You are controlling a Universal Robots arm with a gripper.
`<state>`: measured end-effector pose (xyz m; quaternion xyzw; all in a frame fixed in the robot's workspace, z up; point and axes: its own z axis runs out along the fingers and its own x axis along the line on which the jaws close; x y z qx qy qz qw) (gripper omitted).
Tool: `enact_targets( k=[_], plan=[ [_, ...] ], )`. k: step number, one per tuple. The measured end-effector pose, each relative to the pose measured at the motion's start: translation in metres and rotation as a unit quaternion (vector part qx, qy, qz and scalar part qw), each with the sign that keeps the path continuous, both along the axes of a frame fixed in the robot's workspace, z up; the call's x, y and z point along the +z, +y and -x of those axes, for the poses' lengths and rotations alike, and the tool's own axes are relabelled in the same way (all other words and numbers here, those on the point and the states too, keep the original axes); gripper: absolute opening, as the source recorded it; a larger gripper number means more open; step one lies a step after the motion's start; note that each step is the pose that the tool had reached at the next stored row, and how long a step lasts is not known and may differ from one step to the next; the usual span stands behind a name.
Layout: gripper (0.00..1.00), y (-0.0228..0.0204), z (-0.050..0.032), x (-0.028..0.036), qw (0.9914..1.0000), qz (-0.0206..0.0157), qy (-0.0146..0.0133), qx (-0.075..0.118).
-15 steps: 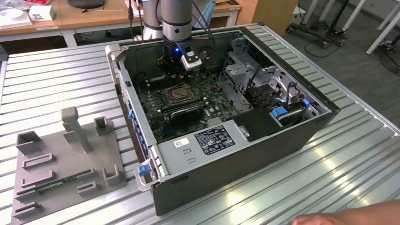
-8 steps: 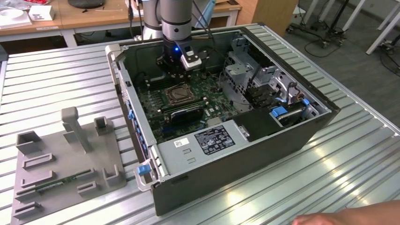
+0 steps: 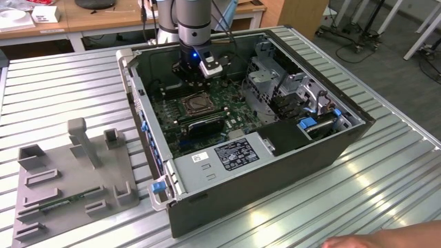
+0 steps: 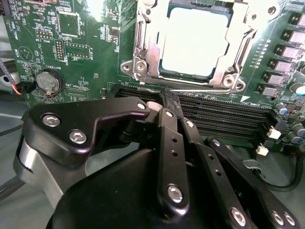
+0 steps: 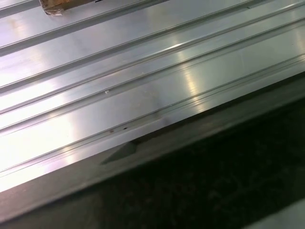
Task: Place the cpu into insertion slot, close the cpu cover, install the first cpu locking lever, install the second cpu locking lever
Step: 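Install the first cpu locking lever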
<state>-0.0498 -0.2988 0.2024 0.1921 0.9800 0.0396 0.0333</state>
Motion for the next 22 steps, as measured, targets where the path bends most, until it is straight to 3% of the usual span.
enact_targets(
  k=[7,13,16,20,22],
  plan=[
    [0.11,-0.0005,0.0001,0.0,0.99999,-0.0004,-0.0009,0.003],
    [0.11,-0.0018,0.0,0.0,0.99991,-0.0002,-0.0049,0.012],
    [0.11,-0.0025,0.0,0.0,0.99979,0.0026,-0.0075,0.019],
    [0.11,-0.0027,0.0006,-0.0001,0.99955,0.0094,-0.0097,0.027],
    [0.11,-0.0027,0.0012,-0.0001,0.99951,0.0101,-0.0108,0.028]
  ],
)
